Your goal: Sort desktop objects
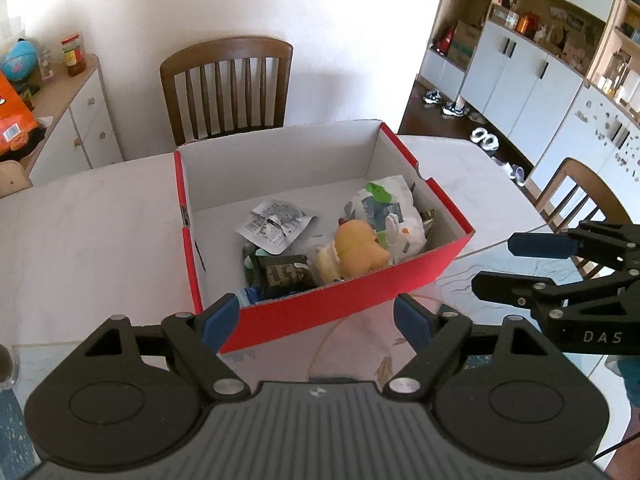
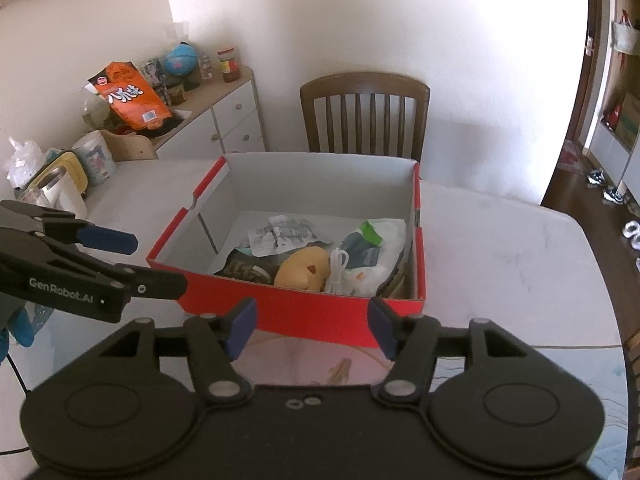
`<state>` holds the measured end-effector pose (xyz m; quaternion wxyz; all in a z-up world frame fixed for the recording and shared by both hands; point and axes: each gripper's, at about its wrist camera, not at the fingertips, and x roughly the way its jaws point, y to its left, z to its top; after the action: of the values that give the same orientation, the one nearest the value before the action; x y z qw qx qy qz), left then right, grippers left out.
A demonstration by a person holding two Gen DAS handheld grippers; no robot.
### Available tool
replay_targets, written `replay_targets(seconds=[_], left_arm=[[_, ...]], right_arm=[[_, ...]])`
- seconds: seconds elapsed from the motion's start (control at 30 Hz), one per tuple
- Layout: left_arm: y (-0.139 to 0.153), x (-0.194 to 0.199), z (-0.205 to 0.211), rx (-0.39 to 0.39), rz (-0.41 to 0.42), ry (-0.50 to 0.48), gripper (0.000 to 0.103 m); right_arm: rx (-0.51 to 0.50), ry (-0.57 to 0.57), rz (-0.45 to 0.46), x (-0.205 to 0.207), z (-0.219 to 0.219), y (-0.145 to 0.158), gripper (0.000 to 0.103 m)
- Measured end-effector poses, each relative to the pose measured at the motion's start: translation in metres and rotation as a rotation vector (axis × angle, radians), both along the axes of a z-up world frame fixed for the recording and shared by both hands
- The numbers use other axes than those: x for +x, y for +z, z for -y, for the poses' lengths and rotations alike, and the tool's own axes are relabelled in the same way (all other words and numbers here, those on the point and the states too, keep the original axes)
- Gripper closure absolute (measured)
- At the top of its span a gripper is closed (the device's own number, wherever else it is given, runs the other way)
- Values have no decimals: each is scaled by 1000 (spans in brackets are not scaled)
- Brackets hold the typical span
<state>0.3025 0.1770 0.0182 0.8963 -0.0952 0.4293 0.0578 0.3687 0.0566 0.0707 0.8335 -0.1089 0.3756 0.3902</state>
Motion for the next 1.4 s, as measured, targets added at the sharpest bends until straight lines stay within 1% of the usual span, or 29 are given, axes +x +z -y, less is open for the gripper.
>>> replay_targets(seconds=[0.1, 0.23, 0.33, 0.4, 0.47, 0.6, 0.63, 0.67, 0.73, 0.8, 0.87, 1.0, 1.1, 1.4], left_arm=[[2, -6, 3, 1, 4, 7, 19], [2, -12, 9, 33, 8, 12, 19], [2, -17, 11, 46, 16, 18, 12], [1, -19, 14, 62, 23, 17, 12], [2, -23, 16, 72, 31, 18, 12], [1, -27, 18, 82, 41, 29, 10], [1, -29, 18, 84, 41, 33, 1], [0, -30, 18, 89, 43, 39, 0], [-1, -32, 19, 106, 46, 50, 0], [-3, -34, 18, 104, 47, 52, 0], [-4, -36, 18, 98, 49, 50, 0], [-3, -41, 20, 76, 68, 37, 0], [-2, -44, 25, 104, 76, 27, 0], [-9, -51, 32, 94, 59, 37, 0]], right_arm=[[14, 0, -3, -3, 2, 1, 38], [26, -3, -5, -8, 5, 2, 38], [30, -2, 7, -13, 8, 2, 38], [35, -3, 12, -15, 10, 3, 35], [35, -7, 27, -18, 12, 3, 29], [40, -11, 47, -23, 14, 3, 22], [42, -13, 51, -24, 15, 3, 19], [45, -16, 54, -25, 16, 3, 16], [53, -25, 60, -26, 17, 3, 12], [60, -33, 64, -28, 19, 2, 11], [62, -41, 66, -29, 20, 0, 6], [64, -42, 72, -33, 20, -1, 4], [66, -49, 84, -37, 20, -1, 3], [72, -64, 79, -48, 21, -5, 1]])
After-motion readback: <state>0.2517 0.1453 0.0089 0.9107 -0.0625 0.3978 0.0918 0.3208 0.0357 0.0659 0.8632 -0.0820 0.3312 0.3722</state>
